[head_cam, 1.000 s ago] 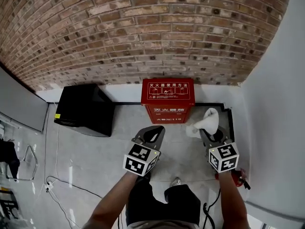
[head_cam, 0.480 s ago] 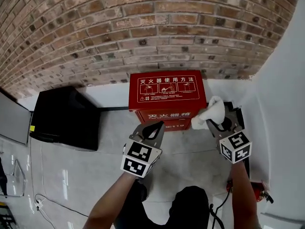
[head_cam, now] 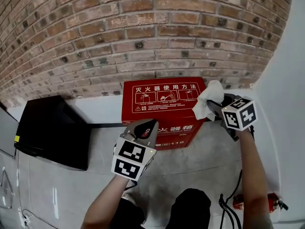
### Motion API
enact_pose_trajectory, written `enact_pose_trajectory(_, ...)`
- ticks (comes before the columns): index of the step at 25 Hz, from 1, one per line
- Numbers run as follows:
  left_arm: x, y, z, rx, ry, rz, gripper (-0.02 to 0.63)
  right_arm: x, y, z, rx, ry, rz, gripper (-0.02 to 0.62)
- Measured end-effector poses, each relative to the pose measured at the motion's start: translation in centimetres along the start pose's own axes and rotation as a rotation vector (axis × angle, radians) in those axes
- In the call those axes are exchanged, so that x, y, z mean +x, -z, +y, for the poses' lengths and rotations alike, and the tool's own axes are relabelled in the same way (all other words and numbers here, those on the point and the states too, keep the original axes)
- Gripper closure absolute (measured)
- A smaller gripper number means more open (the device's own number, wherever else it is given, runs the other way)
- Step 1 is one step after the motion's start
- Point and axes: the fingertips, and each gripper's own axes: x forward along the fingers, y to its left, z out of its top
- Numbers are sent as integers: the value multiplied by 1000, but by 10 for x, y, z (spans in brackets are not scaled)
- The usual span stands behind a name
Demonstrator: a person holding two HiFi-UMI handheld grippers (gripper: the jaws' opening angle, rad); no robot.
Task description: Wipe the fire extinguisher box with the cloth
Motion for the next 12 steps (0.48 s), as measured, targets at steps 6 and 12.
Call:
enact_pose_trajectory(6,-2,-2,13,24,-17,-14,606,47,-15,-24,-10,-52,188,437)
enact_pose_trajectory(12,-12,-4,30,37,-42,3,606,88,-40,-35,-24,-82,210,440)
